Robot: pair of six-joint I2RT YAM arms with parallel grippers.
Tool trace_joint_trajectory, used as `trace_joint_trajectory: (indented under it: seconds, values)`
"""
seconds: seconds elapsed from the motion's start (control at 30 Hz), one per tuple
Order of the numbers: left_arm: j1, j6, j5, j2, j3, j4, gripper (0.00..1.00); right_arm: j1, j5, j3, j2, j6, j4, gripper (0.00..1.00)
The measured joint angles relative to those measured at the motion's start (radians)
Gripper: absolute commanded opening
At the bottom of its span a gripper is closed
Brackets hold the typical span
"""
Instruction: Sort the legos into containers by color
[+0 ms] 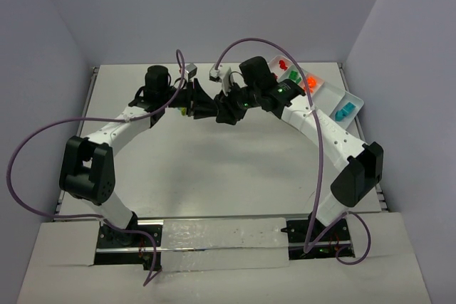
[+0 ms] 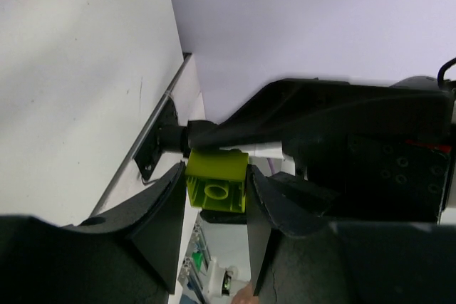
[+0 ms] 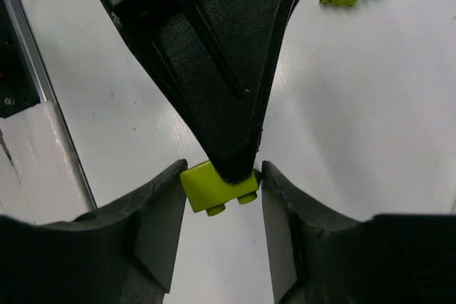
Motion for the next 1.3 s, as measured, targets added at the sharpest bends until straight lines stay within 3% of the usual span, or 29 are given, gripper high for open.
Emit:
trace_joint_trajectory:
  seconds: [0.13,0.17,0.33,0.57,0.7,0.87,0.93,1.1,1.3]
  values:
    - [0.003,-0.024,0.002,0.000,-0.013,0.025,0.07,0.001,0.000,0.000,0.000,-0.009,0.003,0.26]
    - [0.004,-0.027,0.002,0.000,-0.016,0.030,0.21,0.003,-0.001,0.000,0.000,-0.011,0.003,0.17]
    - [0.014,-0.019,0.000,-0.001,-0.019,0.035,0.84,0.002,0.003,-0.012,-0.007,-0.015,0.014,0.08]
    - [0.158,0.133,-0.093,-0.004,0.029,-0.114,0.91,-0.090,-0.007,-0.098,-0.085,-0.017,0.016,0.07]
    - [0.232,0.296,-0.275,-0.014,0.095,-0.253,0.91,-0.276,-0.004,-0.146,-0.114,-0.038,0.012,0.06]
    - [0.227,0.521,-0.485,-0.089,0.100,-0.352,0.92,-0.537,0.047,-0.177,-0.094,-0.100,-0.010,0.05]
    - [0.223,0.623,-0.523,-0.120,0.100,-0.380,0.99,-0.612,0.063,-0.178,-0.068,-0.133,-0.019,0.04]
    - [0.222,0.801,-0.562,-0.169,0.093,-0.422,0.99,-0.730,0.106,-0.175,0.043,-0.196,-0.024,0.03]
    - [0.221,0.890,-0.587,-0.166,0.092,-0.473,0.99,-0.774,0.179,-0.131,0.244,-0.199,-0.014,0.05]
